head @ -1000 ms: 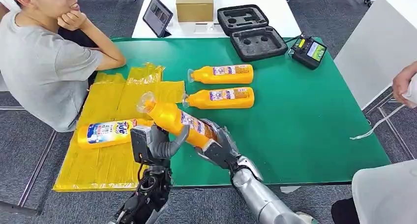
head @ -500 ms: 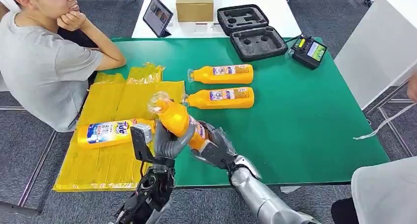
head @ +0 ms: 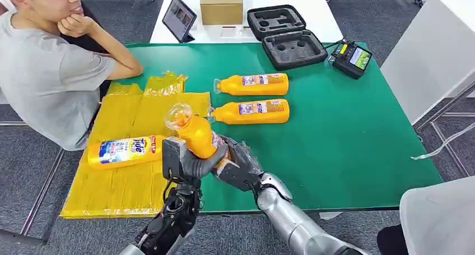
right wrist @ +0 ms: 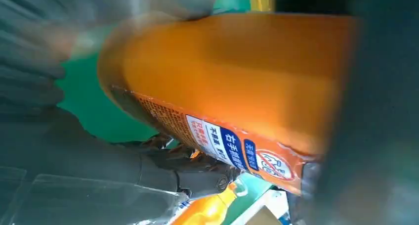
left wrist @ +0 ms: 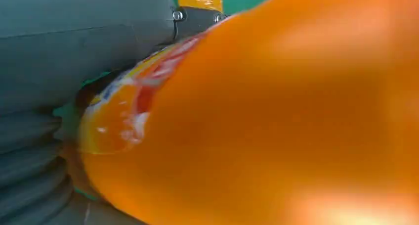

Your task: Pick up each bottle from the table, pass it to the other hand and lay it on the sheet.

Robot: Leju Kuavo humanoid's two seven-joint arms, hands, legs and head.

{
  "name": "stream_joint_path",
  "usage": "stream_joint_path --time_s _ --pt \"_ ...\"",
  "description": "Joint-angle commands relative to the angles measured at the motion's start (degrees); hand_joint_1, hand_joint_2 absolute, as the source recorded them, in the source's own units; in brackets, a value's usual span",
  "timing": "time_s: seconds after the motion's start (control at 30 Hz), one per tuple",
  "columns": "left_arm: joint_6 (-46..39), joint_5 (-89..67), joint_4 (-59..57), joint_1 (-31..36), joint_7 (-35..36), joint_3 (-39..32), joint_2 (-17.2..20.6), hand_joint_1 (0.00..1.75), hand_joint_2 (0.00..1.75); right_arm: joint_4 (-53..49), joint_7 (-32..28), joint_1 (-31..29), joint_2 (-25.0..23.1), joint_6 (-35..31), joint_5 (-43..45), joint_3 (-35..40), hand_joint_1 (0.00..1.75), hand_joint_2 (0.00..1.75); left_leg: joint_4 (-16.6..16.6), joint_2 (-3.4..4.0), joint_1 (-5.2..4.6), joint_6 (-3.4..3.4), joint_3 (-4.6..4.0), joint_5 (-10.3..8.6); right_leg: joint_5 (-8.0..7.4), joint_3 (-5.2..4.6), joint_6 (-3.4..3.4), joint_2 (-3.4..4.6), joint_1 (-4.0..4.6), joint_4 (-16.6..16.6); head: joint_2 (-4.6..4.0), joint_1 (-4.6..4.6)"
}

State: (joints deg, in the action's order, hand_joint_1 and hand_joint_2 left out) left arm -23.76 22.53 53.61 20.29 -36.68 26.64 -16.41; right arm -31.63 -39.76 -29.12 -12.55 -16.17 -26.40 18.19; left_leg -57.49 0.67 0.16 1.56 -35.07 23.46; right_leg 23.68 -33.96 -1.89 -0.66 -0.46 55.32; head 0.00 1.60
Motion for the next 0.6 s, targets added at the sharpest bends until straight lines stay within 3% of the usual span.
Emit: stream_joint_path --time_s 0.03,0.27,0.3,0.33,0.4,0.43,0.47,0.6 --pt "-1.71 -1.98 -8.97 4.03 -0.06 1.09 -0.17 0.0 1.75 -1.75 -0.24 0.02 -0.17 -0.94 0.02 5.85 1.75 1.75 0.0 -0.06 0.01 -0.05 0.06 0.03 0.04 0.07 0.03 -0.01 0.0 0.01 0.0 -0.02" --pt "-8.65 -7.85 -11.13 3.49 -3.32 -0.66 -0.43 0.03 1.75 -5.89 -0.24 1.75 0.24 -0.94 2.93 10.57 1.75 1.75 -0.01 -0.1 0.04 -0.1 0.23 0.12 0.13 0.23 0.09 0.01 0.02 0.03 0.0 -0.02" --pt "-7.81 -7.39 -11.42 3.63 -3.32 -1.3 -0.64 0.37 1.75 -6.0 -0.24 1.77 0.27 -1.12 3.08 10.85 1.75 1.75 0.02 -0.07 0.03 -0.09 0.17 0.08 0.09 0.17 0.07 0.02 0.02 0.0 0.0 0.0" --pt "-8.2 -7.93 -10.78 3.46 -3.32 -1.62 -0.67 1.4 1.75 -5.95 -0.24 1.75 0.27 -1.11 3.41 10.86 1.75 1.75 0.01 -0.05 0.03 -0.08 0.12 0.07 0.07 0.12 0.06 0.02 0.02 -0.01 0.0 0.0" --pt "-7.35 -8.38 -8.31 2.76 -3.32 -2.93 -0.91 1.48 1.75 -5.17 -0.24 1.34 0.47 -1.32 3.96 10.73 1.75 1.75 -0.01 -0.06 0.04 -0.07 0.11 0.08 0.07 0.12 0.05 0.01 0.03 0.0 0.0 -0.02" --pt "-7.73 -8.65 -7.16 2.43 -3.32 -3.31 -0.94 1.66 1.75 -5.14 -0.24 1.41 0.55 -1.27 4.16 10.6 1.75 1.75 0.0 -0.03 0.04 -0.05 0.05 0.05 0.04 0.05 0.04 0.03 0.03 -0.01 0.0 0.0" --pt "-7.36 -8.54 -4.82 1.6 -3.32 -4.15 -1.05 1.71 1.75 -5.41 -0.24 1.75 0.79 -1.26 4.38 10.64 1.75 1.75 -0.02 -0.07 0.05 -0.08 0.16 0.1 0.1 0.17 0.06 0.02 0.03 0.0 0.0 -0.02" --pt "-6.39 -7.8 -0.65 0.21 -3.32 -5.11 -1.05 1.75 1.75 -5.69 -0.24 2.73 1.02 -1.07 5.17 10.94 1.75 1.75 0.0 -0.04 0.04 -0.07 0.1 0.08 0.07 0.11 0.05 0.04 0.03 -0.01 0.0 0.0"
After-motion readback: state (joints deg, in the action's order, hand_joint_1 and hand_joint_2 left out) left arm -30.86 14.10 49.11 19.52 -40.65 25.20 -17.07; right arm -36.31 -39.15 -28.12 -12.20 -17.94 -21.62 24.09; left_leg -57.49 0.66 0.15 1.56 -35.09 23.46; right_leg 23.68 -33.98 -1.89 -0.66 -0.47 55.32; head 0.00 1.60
